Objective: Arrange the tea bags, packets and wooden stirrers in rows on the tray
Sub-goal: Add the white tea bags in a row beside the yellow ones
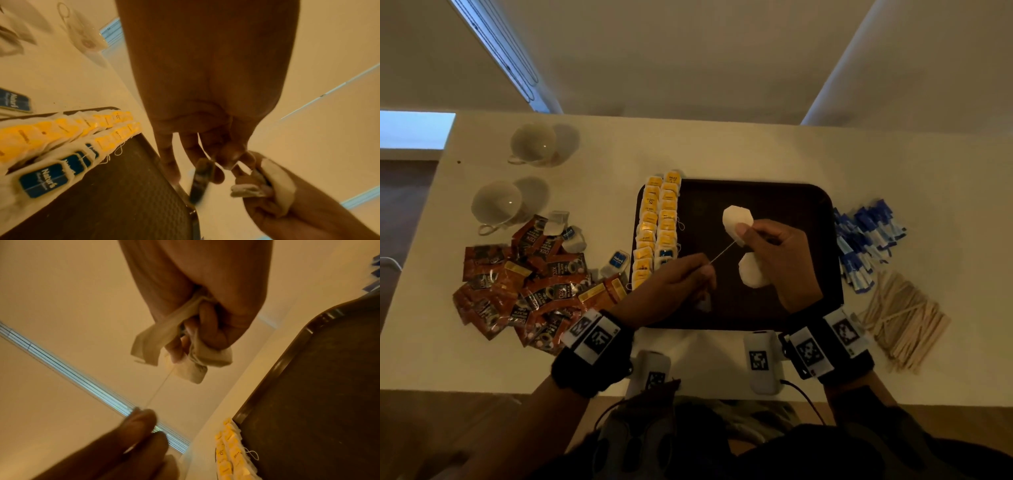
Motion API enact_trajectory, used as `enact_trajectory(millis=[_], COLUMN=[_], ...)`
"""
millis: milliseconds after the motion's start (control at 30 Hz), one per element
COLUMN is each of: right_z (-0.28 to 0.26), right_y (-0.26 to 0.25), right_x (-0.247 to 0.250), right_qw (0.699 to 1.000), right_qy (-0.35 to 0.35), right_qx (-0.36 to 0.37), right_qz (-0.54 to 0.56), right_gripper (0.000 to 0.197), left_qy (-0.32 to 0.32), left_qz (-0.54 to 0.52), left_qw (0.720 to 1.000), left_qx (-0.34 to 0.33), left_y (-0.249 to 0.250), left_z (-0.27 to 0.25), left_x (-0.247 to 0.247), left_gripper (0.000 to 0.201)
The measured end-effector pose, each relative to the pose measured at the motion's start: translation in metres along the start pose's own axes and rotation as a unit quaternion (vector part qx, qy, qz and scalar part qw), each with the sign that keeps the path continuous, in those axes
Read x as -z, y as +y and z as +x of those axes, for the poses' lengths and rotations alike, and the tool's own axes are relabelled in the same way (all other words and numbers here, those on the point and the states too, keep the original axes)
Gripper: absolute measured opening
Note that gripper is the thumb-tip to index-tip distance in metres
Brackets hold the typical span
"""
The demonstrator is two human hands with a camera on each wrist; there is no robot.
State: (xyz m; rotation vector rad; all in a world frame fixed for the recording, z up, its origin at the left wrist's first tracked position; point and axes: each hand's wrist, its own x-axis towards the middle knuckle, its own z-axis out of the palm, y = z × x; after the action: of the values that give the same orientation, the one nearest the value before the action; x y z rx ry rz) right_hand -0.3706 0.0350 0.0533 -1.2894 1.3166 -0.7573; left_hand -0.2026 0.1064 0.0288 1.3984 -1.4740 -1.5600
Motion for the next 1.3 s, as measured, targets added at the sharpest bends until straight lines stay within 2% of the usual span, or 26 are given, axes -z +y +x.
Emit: enact_trajectory(millis=[100, 200, 300, 433, 600, 667, 833, 900, 1000, 1133, 1300], right_z=[0.0, 0.001, 0.002, 0.004, 0.005, 0.006, 0.004, 0.002, 0.0, -0.002, -0.003], right_y=[0.001, 0.002, 0.001, 0.002, 0.007, 0.008, 0.006, 0.005, 0.003, 0.0, 0.003], right_x=[-0.002, -0.003, 0.0, 0.003, 0.002, 0.001, 0.001, 0.0, -0.006, -0.012, -0.012], right_qw=[0.999, 0.992, 0.978, 0.981, 0.983, 0.981, 0.978, 0.98, 0.979, 0.976, 0.98], right_qy=[0.008, 0.013, 0.015, 0.034, 0.044, 0.04, -0.012, -0.02, -0.036, -0.059, -0.056], right_qx=[-0.021, -0.09, -0.135, -0.119, -0.114, -0.114, -0.105, -0.106, -0.112, -0.119, -0.123], right_qz=[0.024, 0.088, 0.157, 0.15, 0.139, 0.151, 0.177, 0.165, 0.166, 0.174, 0.147], right_gripper=[0.014, 0.009, 0.012, 0.009, 0.008, 0.01, 0.019, 0.021, 0.019, 0.018, 0.029], left_qy=[-0.003, -0.014, -0.005, 0.017, -0.029, -0.03, 0.025, 0.027, -0.004, -0.034, -0.011], left_qz=[0.033, 0.025, 0.043, 0.041, 0.025, 0.046, 0.108, 0.084, 0.024, 0.04, 0.008], left_qw=[0.999, 0.999, 0.999, 0.999, 0.999, 0.998, 0.992, 0.994, 0.996, 0.993, 0.986], left_qx=[-0.025, -0.038, -0.03, -0.019, -0.031, -0.017, 0.057, 0.067, 0.086, 0.109, 0.167], left_y=[0.006, 0.003, -0.007, -0.003, 0.024, 0.025, 0.0, -0.005, -0.005, -0.01, -0.028], left_z=[-0.011, -0.018, -0.023, -0.031, -0.037, -0.035, -0.029, -0.027, -0.02, -0.011, -0.002], left_x=[0.004, 0.01, 0.015, 0.018, 0.019, 0.018, 0.023, 0.022, 0.016, 0.008, 0.01], left_gripper=[0.023, 0.024, 0.027, 0.029, 0.02, 0.02, 0.029, 0.025, 0.019, 0.016, 0.025])
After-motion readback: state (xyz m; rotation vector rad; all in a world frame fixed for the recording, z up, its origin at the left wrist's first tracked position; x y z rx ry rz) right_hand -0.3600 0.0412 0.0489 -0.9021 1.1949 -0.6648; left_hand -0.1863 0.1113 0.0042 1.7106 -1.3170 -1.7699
